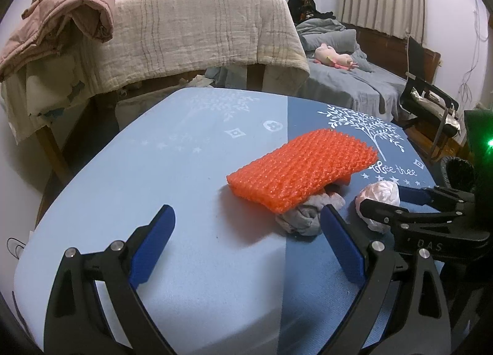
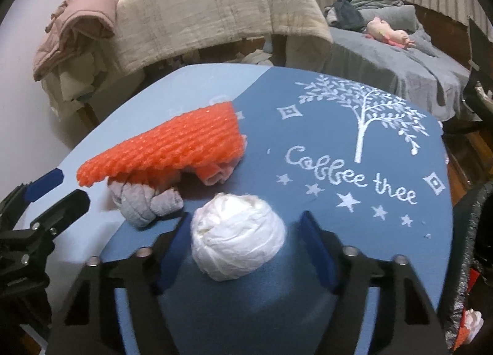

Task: Collect trash
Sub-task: 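Grasp the white tissue ball with the right tool while the left grasps the orange foam net, then carry the foam net and tissue ball with both tools over the bin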

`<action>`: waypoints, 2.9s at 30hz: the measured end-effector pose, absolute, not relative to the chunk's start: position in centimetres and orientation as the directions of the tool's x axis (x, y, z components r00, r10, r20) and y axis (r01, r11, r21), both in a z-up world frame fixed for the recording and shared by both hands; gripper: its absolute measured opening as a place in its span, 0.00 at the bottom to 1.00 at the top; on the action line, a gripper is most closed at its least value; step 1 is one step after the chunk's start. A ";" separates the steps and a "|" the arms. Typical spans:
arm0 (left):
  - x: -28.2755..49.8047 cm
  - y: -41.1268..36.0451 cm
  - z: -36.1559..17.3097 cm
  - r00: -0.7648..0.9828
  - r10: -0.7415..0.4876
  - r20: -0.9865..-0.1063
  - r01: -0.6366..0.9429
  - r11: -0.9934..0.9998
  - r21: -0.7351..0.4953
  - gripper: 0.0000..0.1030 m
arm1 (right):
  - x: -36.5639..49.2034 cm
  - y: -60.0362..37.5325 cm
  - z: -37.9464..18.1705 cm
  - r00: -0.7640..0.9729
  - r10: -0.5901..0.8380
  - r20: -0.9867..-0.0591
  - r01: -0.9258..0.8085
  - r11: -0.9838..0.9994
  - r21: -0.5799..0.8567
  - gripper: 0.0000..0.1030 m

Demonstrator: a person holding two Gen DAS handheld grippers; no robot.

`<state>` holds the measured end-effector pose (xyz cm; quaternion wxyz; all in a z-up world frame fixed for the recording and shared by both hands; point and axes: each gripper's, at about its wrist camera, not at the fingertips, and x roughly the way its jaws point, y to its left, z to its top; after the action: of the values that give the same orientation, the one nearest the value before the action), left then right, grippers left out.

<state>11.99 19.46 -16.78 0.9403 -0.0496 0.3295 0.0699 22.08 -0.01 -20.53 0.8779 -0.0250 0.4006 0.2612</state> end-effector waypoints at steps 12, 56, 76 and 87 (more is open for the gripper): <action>13.2 17.5 -16.0 0.798 0.048 -0.600 -0.105 0.993 -0.061 0.90 | 22.3 -2.4 -18.2 0.588 0.444 -0.676 -0.453 0.873 0.180 0.38; 19.2 17.1 -15.7 0.763 -0.100 -0.639 -0.034 0.980 -0.194 0.29 | 23.0 -3.9 -16.1 0.635 0.438 -0.637 -0.439 0.882 0.169 0.38; 15.9 15.9 -9.6 0.846 -0.107 -0.522 0.001 0.980 -0.200 0.28 | 21.1 -6.6 -12.4 0.692 0.450 -0.564 -0.423 0.887 0.188 0.38; 14.8 11.7 -9.5 0.832 -0.155 -0.533 0.070 0.982 -0.177 0.27 | 19.0 -10.3 -10.9 0.735 0.417 -0.535 -0.378 0.907 0.187 0.38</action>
<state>14.84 11.72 -9.53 0.9540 -0.0750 0.2842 -0.0589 19.00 -10.34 -10.87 0.9308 0.0328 0.2950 0.2134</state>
